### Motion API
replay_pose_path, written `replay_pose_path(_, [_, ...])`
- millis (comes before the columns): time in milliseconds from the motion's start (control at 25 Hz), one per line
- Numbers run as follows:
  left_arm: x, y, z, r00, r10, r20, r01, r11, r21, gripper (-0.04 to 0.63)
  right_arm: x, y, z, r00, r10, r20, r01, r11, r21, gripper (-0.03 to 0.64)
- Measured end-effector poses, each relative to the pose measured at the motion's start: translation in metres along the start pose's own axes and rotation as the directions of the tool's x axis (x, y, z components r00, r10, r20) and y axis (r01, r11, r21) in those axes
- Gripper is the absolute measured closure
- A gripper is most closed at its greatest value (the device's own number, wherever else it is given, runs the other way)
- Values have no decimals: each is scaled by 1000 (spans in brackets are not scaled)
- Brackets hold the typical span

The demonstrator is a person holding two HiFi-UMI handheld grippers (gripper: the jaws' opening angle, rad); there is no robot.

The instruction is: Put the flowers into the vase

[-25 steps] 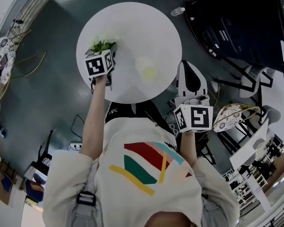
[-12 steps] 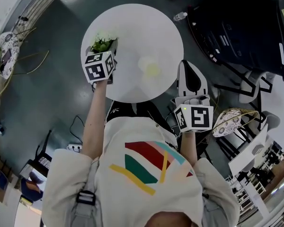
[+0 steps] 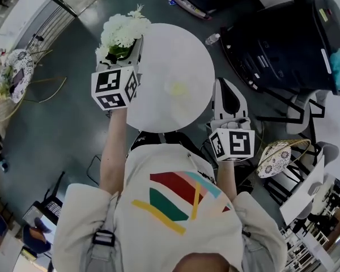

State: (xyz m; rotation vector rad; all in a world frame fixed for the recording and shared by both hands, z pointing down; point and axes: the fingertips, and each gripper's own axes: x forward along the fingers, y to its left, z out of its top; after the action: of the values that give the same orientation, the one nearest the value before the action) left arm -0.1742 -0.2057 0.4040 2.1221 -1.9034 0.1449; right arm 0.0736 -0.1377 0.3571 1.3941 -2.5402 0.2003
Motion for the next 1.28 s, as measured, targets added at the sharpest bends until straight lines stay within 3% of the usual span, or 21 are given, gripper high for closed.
replay_pose_path(240, [-38, -42, 94, 977, -79, 199, 64, 995, 81, 337, -16, -12, 17, 997, -24, 73, 22, 999, 25, 607])
replay_pose_path(560, [-95, -101, 171, 898, -217, 384, 182, 975, 124, 342, -38, -17, 27, 992, -23, 124, 21, 1000, 22, 607])
replay_pose_path(880, [-122, -146, 184, 850, -319, 420, 282, 948, 148, 342, -47, -17, 35, 988, -21, 156, 19, 1000, 17, 607])
replay_pose_path(1280, [-113, -183, 147, 816, -423, 394, 402, 905, 139, 342, -60, -25, 21, 991, -61, 120, 59, 998, 21, 607])
